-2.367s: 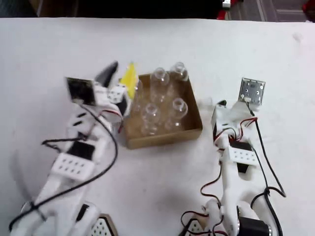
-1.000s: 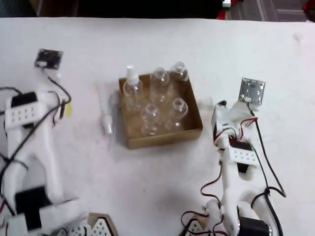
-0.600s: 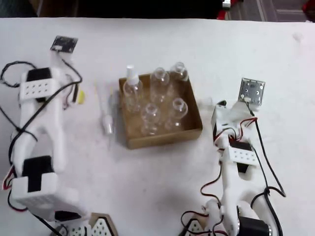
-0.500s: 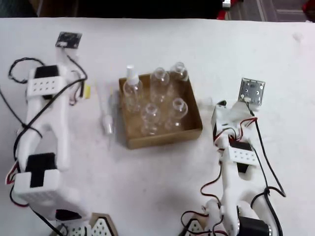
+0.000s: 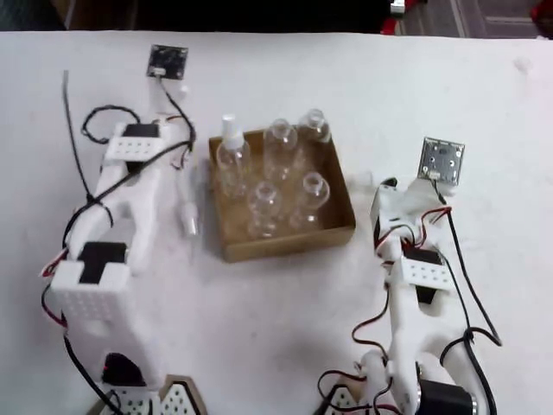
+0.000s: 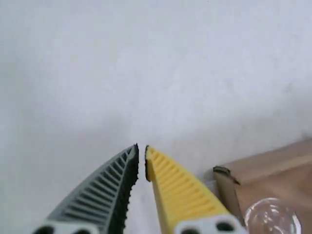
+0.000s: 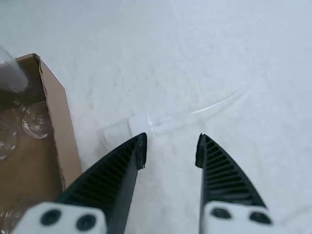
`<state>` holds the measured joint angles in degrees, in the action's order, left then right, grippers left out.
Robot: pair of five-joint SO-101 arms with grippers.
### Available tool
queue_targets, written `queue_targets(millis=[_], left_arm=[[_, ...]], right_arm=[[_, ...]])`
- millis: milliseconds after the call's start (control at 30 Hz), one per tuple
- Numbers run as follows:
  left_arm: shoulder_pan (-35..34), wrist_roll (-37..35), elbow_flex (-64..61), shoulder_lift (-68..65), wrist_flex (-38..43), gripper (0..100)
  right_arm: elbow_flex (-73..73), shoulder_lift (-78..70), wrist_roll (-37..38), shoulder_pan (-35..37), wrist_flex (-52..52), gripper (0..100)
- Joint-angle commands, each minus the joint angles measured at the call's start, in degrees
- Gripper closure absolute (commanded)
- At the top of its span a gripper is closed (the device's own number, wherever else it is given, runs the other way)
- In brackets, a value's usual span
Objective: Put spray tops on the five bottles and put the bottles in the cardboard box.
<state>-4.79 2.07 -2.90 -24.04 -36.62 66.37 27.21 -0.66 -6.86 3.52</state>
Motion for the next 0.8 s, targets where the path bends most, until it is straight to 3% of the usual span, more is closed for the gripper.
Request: queue_targets(millis=[0,167,367,500,767], left_arm=[[0.92,-0.79,3.34,-1.8,6.77,97],[0.48,-1.14,3.43,-5.85,10.29,97],[0.75,-0.79,5.27,-7.52,8.7,97],[0.48,0.79,10.64,-9.98,1.67,97],[-1.89,14.42,26.64,-18.42,-18.37,97]], right_arm=[[-0.88,0.13,0.62,-0.66,-1.1,85.4],[-0.88,0.13,0.62,-0.66,-1.1,85.4],[-0.88,0.13,0.62,-0.66,-1.1,85.4],[-0.88,0.13,0.62,-0.66,-1.1,85.4],[-0.88,0.13,0.7,-0.57,-1.1,85.4]])
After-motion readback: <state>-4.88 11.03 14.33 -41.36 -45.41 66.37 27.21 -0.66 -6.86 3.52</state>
